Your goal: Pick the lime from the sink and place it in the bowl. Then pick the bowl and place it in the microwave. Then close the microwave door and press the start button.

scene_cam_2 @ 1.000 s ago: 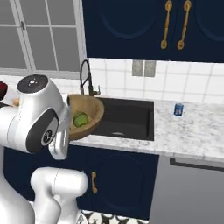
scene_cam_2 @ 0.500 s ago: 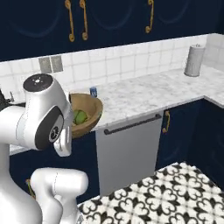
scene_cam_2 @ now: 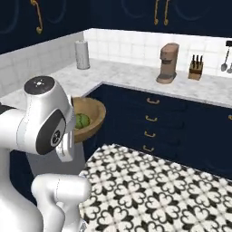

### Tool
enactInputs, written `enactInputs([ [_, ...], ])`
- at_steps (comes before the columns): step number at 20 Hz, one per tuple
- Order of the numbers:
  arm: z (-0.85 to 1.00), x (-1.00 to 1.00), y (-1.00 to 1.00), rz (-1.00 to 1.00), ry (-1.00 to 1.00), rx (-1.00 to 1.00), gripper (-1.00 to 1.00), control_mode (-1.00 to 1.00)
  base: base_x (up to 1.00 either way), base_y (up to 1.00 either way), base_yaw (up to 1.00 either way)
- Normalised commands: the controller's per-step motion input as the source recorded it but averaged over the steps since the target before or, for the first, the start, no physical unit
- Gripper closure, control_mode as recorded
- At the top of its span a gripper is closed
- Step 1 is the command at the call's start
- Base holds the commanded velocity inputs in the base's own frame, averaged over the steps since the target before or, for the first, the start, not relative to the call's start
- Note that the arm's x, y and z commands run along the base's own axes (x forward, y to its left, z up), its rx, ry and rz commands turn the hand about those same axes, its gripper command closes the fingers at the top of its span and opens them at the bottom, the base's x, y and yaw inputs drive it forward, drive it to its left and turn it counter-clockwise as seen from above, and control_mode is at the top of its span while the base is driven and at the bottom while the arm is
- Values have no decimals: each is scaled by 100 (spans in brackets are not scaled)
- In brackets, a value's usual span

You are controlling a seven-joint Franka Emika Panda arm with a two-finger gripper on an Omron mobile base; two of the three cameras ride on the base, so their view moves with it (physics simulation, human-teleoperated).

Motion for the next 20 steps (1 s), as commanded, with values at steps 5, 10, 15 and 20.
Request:
enactInputs([
  [5, 0, 0, 0, 0, 0, 0, 100, 100, -2, 0, -89],
  [10, 0, 0, 0, 0, 0, 0, 100, 100, -8, 0, -80],
  [15, 0, 0, 0, 0, 0, 0, 100, 100, -2, 0, -80],
  [20, 0, 0, 0, 0, 0, 0, 100, 100, 0, -9, -72],
])
